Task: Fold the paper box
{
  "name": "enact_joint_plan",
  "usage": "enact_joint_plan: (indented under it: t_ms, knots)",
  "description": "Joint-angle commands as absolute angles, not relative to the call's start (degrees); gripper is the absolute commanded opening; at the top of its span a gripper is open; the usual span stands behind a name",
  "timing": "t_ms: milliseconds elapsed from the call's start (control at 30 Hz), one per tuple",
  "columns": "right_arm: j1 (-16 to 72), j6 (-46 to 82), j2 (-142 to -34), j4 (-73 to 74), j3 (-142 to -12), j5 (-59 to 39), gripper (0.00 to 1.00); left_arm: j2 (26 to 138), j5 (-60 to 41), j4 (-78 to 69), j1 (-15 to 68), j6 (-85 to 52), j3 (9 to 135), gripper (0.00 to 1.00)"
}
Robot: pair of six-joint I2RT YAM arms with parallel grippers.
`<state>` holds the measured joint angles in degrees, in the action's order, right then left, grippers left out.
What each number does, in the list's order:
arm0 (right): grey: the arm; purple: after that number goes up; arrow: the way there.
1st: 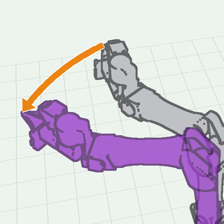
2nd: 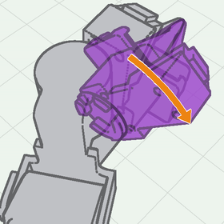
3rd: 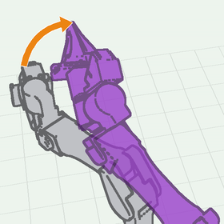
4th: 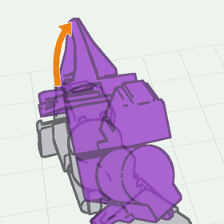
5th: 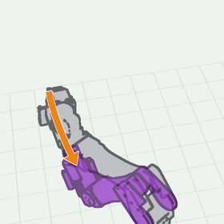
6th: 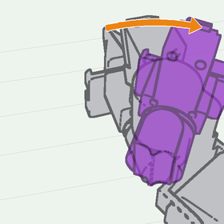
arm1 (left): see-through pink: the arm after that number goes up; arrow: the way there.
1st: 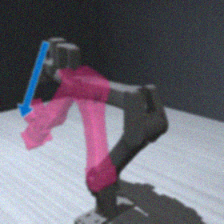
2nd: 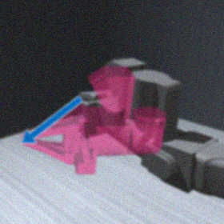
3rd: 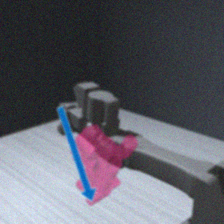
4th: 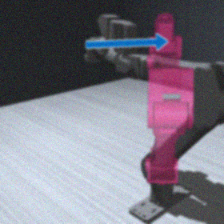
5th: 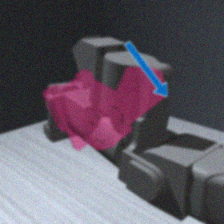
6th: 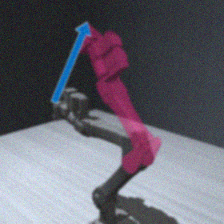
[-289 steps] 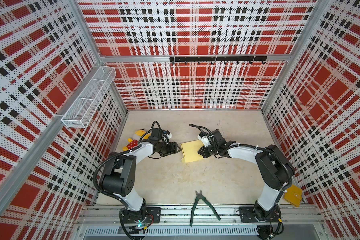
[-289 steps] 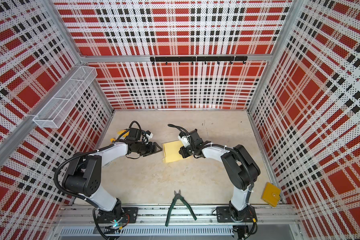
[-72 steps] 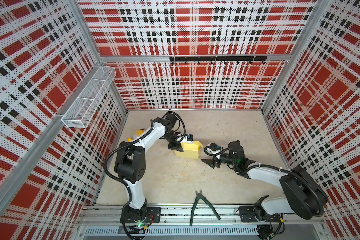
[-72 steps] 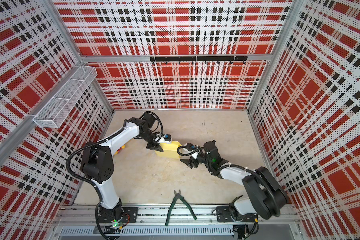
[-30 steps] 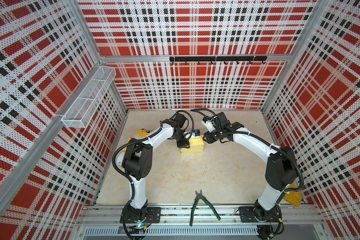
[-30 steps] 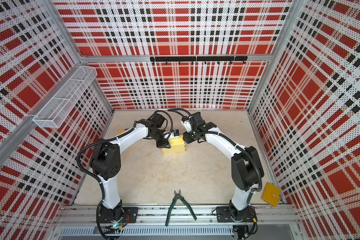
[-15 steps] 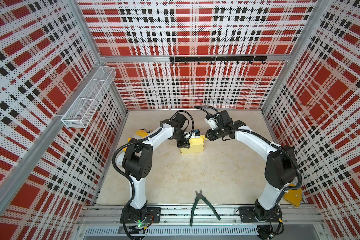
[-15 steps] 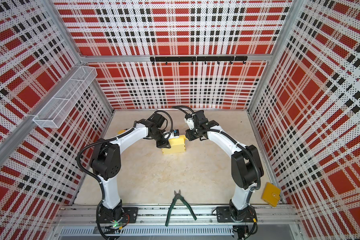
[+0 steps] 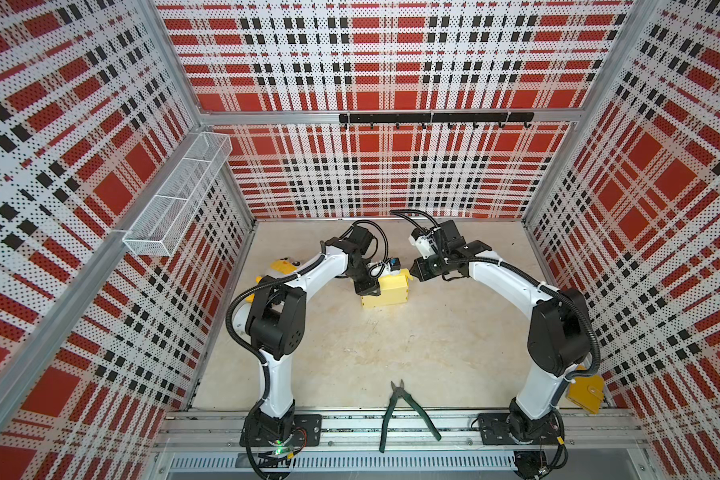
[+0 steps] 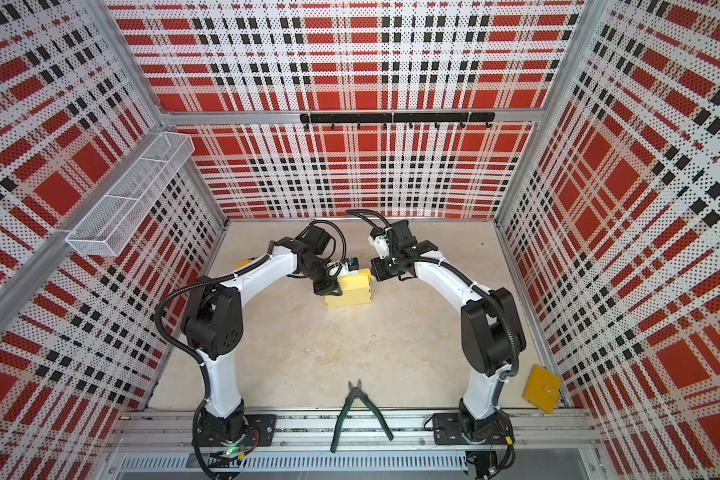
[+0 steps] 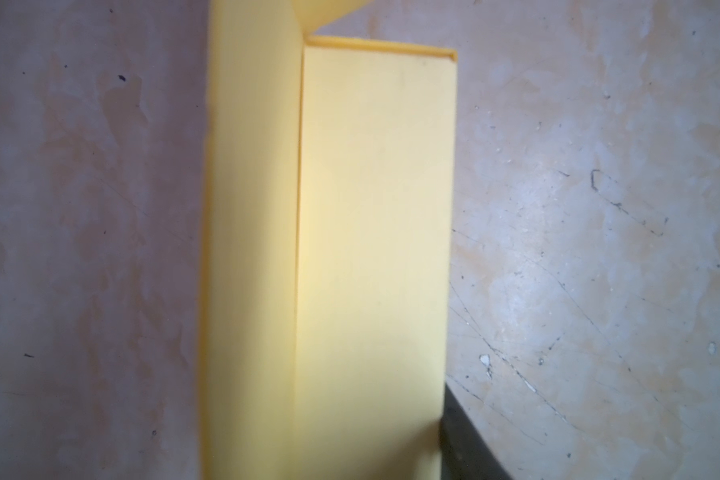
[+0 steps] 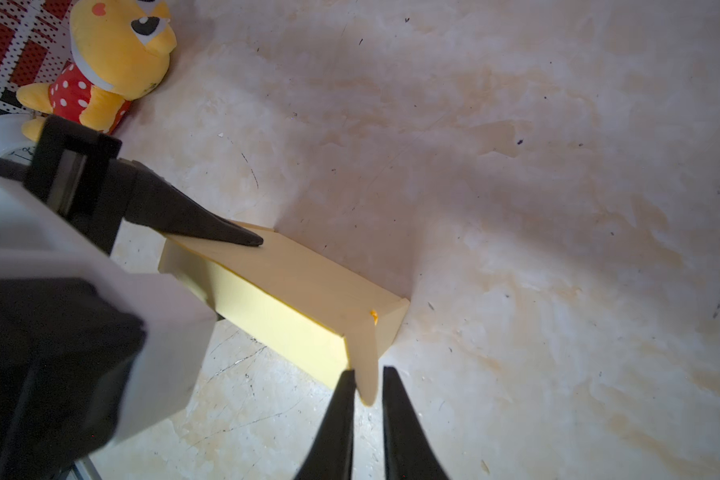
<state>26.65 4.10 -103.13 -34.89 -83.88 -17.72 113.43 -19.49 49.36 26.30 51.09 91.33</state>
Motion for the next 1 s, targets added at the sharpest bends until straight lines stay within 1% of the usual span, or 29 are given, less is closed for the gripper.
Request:
enact_joint_plan:
  t_ms: [0,233,367,433,633,967]
  knots:
    - [27.0,4.7,-104.2,-33.3,-83.9,-19.1,0.17,115.5,-19.3,50.5,26.8,50.7,91.8,0.43]
    - [27.6,4.9,-105.1,-33.4,-84.4,-19.0,0.17,115.6,-19.2,50.5,26.9,50.5,92.0,0.43]
    - [27.7,3.4,-103.8,-34.9,-85.4,-16.2,0.24,115.6,-19.2,50.5,26.9,50.5,91.8,0.43]
    - [27.5,2.7,-103.5,-35.0,-85.9,-15.4,0.25,115.7,-19.3,50.6,26.9,50.5,91.8,0.43]
    - [27.6,3.5,-106.3,-36.1,-87.3,-17.1,0.21,115.7,-19.2,50.6,26.9,50.5,91.5,0.43]
    - [27.7,4.1,-106.0,-36.1,-86.8,-16.9,0.17,116.0,-19.4,50.6,26.8,50.2,91.6,0.43]
